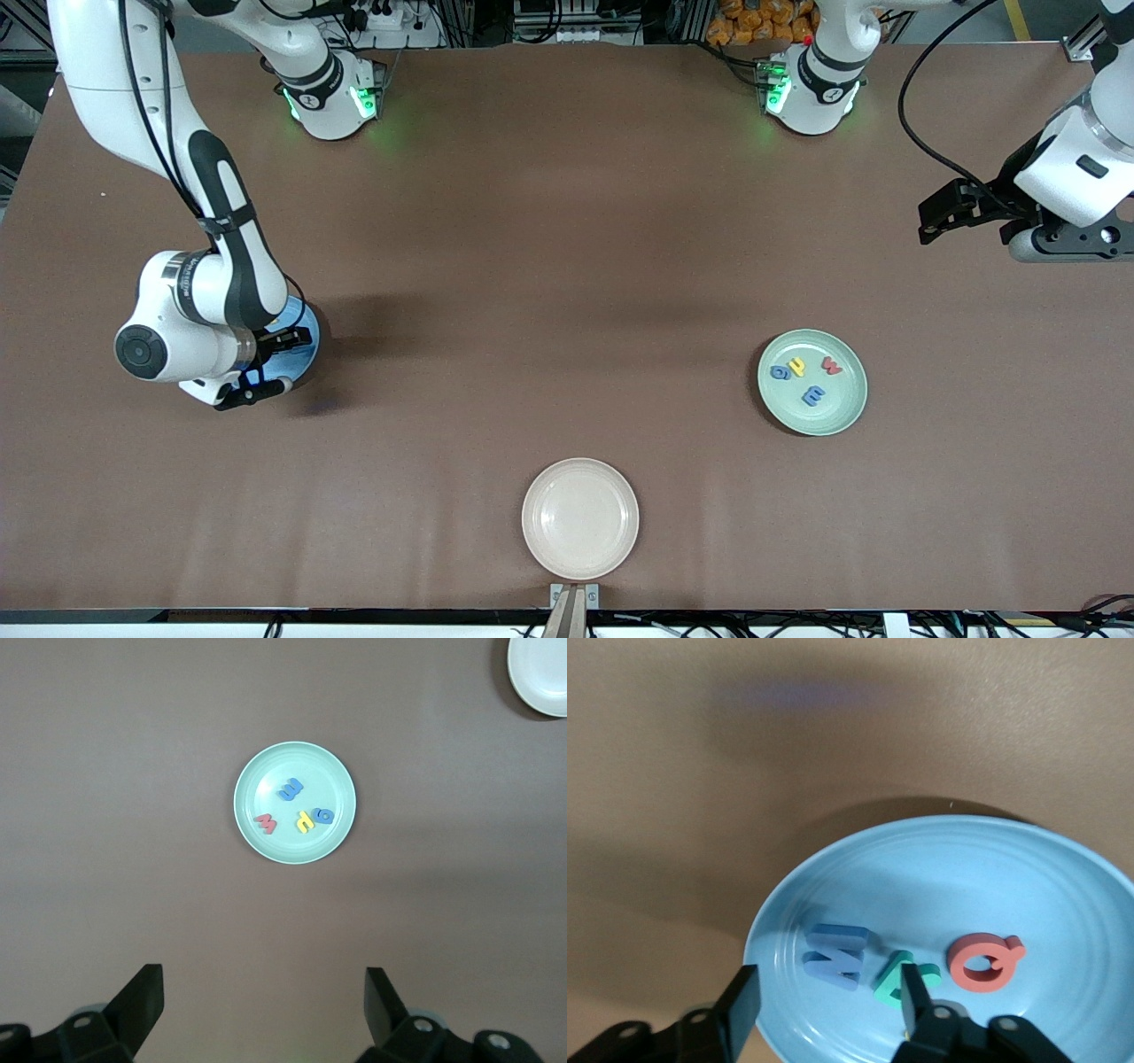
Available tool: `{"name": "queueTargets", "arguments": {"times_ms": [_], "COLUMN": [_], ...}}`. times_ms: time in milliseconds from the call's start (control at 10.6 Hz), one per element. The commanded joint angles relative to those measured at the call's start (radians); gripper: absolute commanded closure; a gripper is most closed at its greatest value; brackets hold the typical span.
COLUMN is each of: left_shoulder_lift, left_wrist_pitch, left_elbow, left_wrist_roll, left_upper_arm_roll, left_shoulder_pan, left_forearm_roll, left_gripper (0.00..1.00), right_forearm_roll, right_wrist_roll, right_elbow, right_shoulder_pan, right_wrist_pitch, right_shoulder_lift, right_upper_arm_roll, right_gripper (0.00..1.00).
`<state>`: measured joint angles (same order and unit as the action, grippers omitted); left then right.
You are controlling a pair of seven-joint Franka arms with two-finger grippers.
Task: Sort uppercase to blue plate, lowercase to green plate
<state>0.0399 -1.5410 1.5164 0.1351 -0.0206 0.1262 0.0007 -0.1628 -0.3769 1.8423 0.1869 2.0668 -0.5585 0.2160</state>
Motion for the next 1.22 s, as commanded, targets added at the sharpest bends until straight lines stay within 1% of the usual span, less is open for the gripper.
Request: {"name": "queueTargets", "arguments": {"times_ms": [0, 94, 188, 282, 377, 471, 565, 659, 847, 1036, 1130], "left_shoulder_lift": [-0.014, -0.015, -0.017, -0.020, -0.020, -0.020, -0.017, -0.014, -0.012, -0.012, -0.012], "left_wrist_pitch": [0.010, 0.010, 0.010, 0.010, 0.009, 0.009, 0.009, 0.009, 0.009, 0.007, 0.007], "left_elbow": [0.005, 0.004, 0.004, 0.004, 0.001, -0.007, -0.016, -0.019, -0.021, -0.021, -0.021], "left_wrist_roll": [0.012, 0.012, 0.012, 0.012, 0.009, 0.006, 0.003, 0.001, 0.009, 0.009, 0.009], "left_upper_arm_roll": [0.002, 0.002, 0.002, 0.001, 0.001, 0.002, 0.002, 0.004, 0.004, 0.004, 0.004], "left_shoulder_pan": [0.001, 0.001, 0.001, 0.001, 0.001, 0.001, 0.001, 0.001, 0.000, 0.000, 0.000], "left_forearm_roll": [-0.007, -0.007, -0.005, -0.005, 0.007, 0.010, 0.010, 0.010, 0.009, 0.009, 0.009], "left_gripper": [0.00, 0.00, 0.00, 0.00, 0.00, 0.00, 0.00, 0.00, 0.00, 0.00, 0.00], "right_forearm_roll": [-0.001, 0.014, 0.041, 0.061, 0.080, 0.107, 0.126, 0.129, 0.132, 0.126, 0.128], "right_wrist_roll": [0.051, 0.087, 0.113, 0.142, 0.154, 0.179, 0.226, 0.252, 0.260, 0.337, 0.349], "right_elbow": [-0.082, -0.136, -0.179, -0.208, -0.227, -0.260, -0.303, -0.337, -0.344, -0.342, -0.339], "right_shoulder_pan": [-0.004, -0.010, -0.012, -0.033, -0.056, -0.067, -0.069, -0.072, -0.090, -0.089, -0.090], "right_wrist_pitch": [-0.133, -0.214, -0.276, -0.324, -0.351, -0.390, -0.448, -0.499, -0.534, -0.553, -0.586], "right_shoulder_lift": [0.038, 0.054, 0.075, 0.103, 0.141, 0.169, 0.193, 0.225, 0.305, 0.382, 0.419], "right_upper_arm_roll": [0.000, 0.000, -0.004, -0.013, -0.045, -0.059, -0.061, -0.064, -0.079, -0.089, -0.105], "right_gripper": [0.17, 0.13, 0.12, 0.11, 0.09, 0.06, 0.00, 0.00, 0.00, 0.00, 0.00]}}
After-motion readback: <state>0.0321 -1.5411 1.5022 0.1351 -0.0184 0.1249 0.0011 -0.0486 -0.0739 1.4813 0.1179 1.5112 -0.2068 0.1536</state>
